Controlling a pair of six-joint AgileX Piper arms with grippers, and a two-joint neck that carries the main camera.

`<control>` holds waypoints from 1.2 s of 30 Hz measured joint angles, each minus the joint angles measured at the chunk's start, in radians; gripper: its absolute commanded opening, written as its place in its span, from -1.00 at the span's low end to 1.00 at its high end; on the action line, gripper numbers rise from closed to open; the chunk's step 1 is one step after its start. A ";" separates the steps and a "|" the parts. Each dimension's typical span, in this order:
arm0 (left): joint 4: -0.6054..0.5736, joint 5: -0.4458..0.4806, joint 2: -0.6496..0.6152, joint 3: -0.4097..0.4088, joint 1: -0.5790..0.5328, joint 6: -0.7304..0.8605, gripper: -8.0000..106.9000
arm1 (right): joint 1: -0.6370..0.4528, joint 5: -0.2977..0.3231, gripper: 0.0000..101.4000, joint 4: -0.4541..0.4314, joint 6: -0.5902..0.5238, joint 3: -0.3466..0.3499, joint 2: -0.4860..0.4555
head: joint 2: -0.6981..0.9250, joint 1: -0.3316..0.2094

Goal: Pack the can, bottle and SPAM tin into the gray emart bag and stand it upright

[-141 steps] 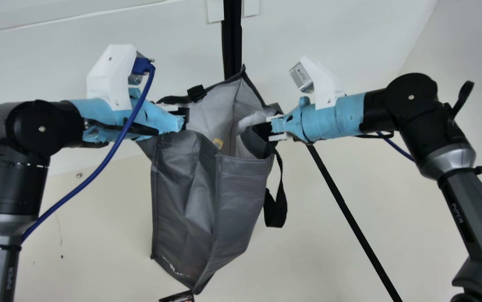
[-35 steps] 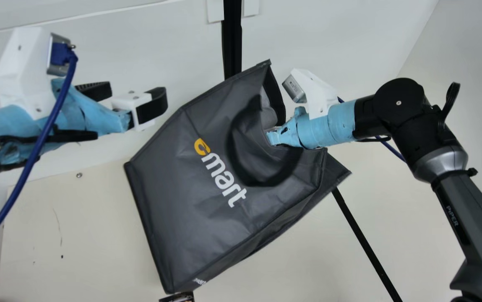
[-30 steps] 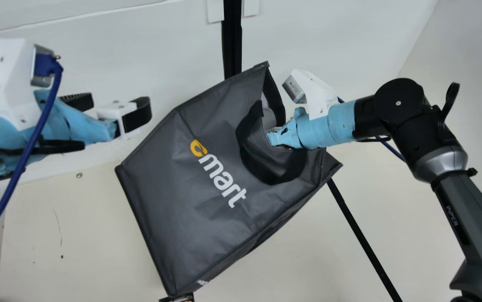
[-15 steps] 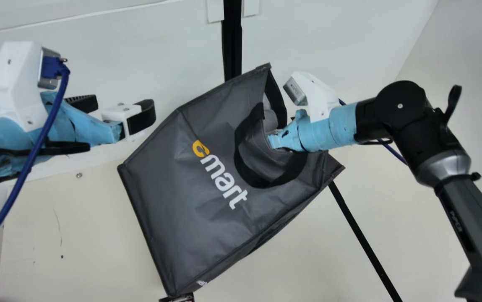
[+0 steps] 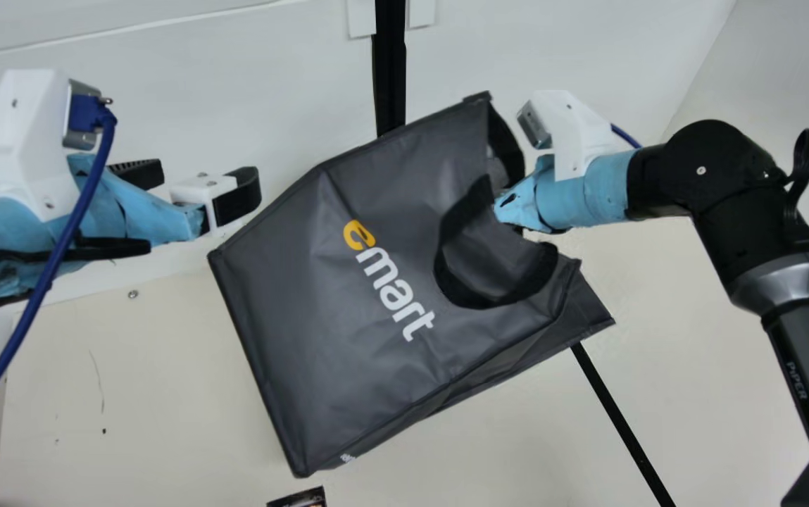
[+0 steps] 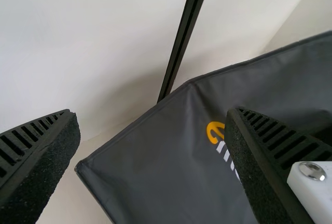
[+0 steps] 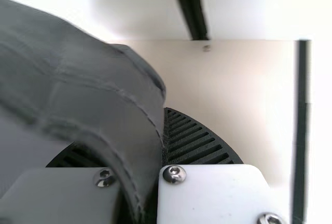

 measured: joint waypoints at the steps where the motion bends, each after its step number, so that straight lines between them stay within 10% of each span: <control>1: 0.000 0.000 0.000 0.000 0.000 0.000 0.71 | -0.003 -0.001 -1.00 -0.016 0.014 -0.011 -0.003 | 0.000 0.000; 36: 0.000 0.000 0.000 0.000 0.000 0.000 0.71 | -0.171 -0.040 -1.00 -0.717 0.198 -0.173 -0.088 | 0.000 0.002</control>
